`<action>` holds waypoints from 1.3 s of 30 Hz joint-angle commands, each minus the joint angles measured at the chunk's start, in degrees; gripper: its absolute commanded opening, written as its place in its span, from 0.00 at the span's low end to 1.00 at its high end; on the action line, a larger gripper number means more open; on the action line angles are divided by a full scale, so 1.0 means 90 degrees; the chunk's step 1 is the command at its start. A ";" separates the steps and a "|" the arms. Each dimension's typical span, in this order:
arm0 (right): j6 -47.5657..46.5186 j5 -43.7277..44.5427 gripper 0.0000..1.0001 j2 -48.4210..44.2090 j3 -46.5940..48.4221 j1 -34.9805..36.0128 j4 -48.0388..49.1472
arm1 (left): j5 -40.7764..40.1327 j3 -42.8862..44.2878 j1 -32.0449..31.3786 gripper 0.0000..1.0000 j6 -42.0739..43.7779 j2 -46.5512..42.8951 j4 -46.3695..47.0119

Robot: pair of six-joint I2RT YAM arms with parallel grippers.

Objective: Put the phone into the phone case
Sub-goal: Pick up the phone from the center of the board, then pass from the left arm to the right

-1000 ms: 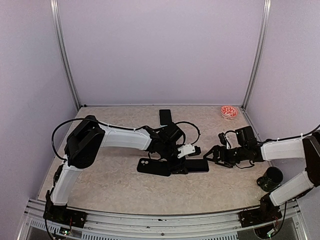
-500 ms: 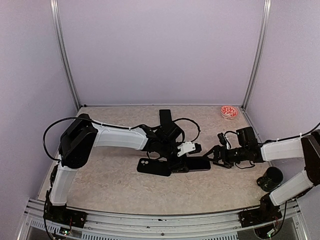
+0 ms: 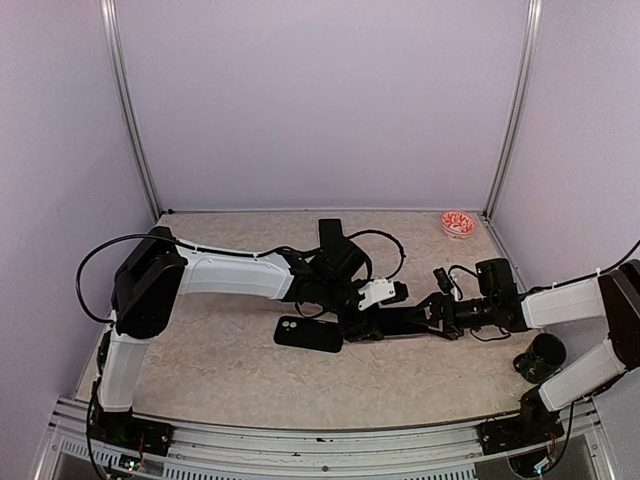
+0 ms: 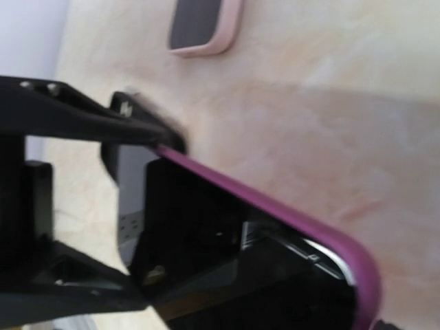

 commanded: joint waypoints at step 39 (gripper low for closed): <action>0.1404 -0.2269 0.63 -0.0064 -0.0512 -0.0042 0.1919 | 0.0251 0.0092 -0.0412 0.09 0.0392 -0.0737 0.0457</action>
